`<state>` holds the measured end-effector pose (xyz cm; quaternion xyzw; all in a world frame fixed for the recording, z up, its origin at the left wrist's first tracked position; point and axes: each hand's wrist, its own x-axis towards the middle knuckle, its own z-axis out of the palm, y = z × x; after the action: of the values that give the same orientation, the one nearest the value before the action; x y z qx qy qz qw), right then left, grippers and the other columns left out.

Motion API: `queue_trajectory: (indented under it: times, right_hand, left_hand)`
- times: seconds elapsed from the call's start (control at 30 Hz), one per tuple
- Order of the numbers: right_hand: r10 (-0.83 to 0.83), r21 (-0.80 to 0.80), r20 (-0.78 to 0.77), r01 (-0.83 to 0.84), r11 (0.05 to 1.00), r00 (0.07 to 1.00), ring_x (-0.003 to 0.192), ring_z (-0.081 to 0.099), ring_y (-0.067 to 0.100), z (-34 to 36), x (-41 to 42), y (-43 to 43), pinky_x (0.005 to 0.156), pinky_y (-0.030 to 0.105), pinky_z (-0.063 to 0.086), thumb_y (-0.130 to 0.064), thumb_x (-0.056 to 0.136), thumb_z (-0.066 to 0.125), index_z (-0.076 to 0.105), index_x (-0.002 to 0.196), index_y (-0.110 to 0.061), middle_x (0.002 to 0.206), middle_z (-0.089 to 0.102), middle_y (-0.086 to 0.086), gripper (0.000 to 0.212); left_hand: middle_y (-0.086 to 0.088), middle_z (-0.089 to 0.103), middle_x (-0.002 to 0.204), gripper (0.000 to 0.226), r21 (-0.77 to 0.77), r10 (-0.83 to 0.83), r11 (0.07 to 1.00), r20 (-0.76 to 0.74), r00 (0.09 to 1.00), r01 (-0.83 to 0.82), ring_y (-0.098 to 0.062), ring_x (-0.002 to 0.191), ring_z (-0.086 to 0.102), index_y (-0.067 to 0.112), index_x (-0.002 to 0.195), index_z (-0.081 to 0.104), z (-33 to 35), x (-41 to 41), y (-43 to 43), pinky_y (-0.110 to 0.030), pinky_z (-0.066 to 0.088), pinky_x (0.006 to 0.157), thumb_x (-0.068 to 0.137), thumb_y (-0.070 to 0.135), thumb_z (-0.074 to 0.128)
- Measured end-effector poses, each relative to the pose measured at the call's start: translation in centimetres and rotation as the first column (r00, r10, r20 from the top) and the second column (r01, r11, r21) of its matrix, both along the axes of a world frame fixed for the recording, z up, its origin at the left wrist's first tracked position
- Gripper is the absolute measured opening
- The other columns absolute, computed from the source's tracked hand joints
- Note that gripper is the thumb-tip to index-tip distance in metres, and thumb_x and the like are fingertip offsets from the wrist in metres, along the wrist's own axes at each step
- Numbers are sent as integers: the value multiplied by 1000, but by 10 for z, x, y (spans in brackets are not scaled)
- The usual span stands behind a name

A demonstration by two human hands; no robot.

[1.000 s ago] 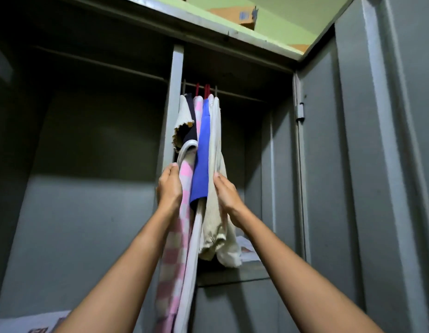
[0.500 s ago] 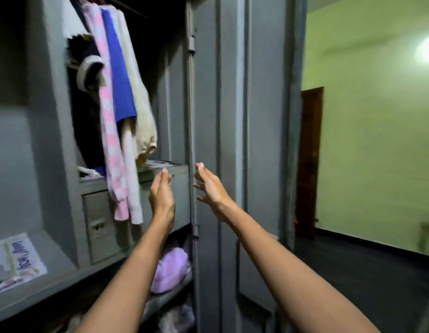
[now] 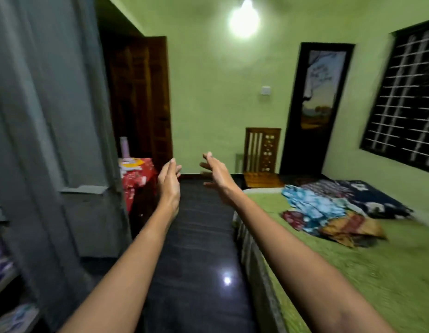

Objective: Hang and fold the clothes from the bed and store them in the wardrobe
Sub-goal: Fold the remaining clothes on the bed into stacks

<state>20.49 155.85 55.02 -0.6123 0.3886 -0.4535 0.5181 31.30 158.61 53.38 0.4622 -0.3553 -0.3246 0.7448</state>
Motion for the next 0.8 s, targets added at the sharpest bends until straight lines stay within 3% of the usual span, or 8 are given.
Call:
queue_trajectory:
  times: [0.1, 0.23, 0.53, 0.8]
  right_hand:
    - [-186, 36, 14, 185, 982, 983, 114, 53, 26, -22, -67, -32, 94, 43, 42, -43, 101, 29, 46, 132, -15, 133, 52, 10, 45]
    - [-342, 81, 35, 339, 937, 939, 100, 51, 17, -47, -142, -71, 83, 36, 39, -44, 100, 30, 47, 132, -17, 130, 55, 9, 45]
    - [-579, 183, -8, 570, 801, 816, 113, 54, 27, -85, -300, -191, 104, 50, 38, -44, 101, 27, 41, 139, -12, 132, 54, 12, 52]
    - [-674, 279, -26, 653, 705, 739, 115, 53, 30, -128, -367, -280, 92, 45, 44, -44, 101, 29, 43, 138, -11, 130, 54, 14, 51]
  left_hand:
    - [-15, 56, 118, 38, 75, -156, 985, -3, 988, 155, -21, 109, 51, 2, 131, 48, -27, -63, -40, -35, 36, 100, 100, 23, 37]
    - [-16, 53, 131, 39, 149, -314, 939, -7, 949, 311, -25, 123, 48, 6, 132, 47, -53, -133, -89, -33, 35, 102, 101, 27, 37]
    - [-15, 53, 133, 44, 267, -565, 797, 13, 825, 542, -25, 125, 48, 6, 136, 44, -84, -276, -234, -37, 34, 104, 100, 30, 37]
    - [-15, 50, 135, 46, 352, -644, 706, -42, 764, 614, -27, 126, 46, 7, 140, 40, -121, -334, -340, -38, 34, 104, 100, 31, 37]
